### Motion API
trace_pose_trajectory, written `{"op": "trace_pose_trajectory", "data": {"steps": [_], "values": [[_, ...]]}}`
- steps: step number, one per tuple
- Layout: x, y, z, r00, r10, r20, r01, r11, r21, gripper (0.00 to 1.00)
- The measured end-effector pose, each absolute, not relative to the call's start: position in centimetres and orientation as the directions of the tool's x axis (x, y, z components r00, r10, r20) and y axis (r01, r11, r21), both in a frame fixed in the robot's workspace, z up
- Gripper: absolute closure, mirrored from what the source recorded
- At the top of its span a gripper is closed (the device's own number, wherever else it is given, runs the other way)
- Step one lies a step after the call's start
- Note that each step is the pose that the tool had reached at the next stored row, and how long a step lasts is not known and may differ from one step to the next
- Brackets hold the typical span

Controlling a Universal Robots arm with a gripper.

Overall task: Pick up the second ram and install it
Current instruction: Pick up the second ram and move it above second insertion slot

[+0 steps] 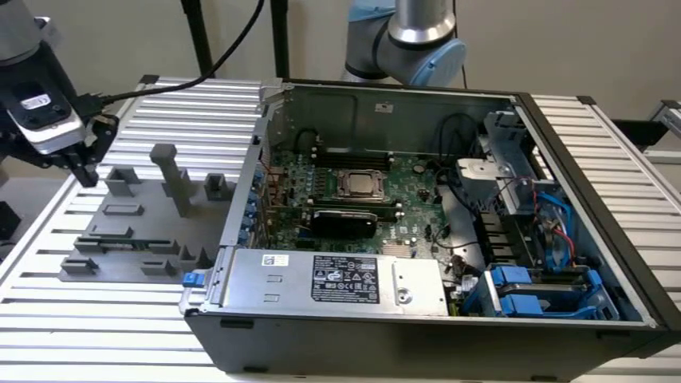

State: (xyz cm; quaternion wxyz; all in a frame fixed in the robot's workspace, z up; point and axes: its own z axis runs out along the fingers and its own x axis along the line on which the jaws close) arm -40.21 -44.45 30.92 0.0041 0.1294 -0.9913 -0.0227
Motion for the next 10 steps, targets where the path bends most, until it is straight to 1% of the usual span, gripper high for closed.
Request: {"op": "trace_pose_trajectory", "data": {"steps": [10], "values": [[-40.21,-44.45,30.18,-0.904,-0.427,0.002,-0.426,0.903,0.046,1.0]]}}
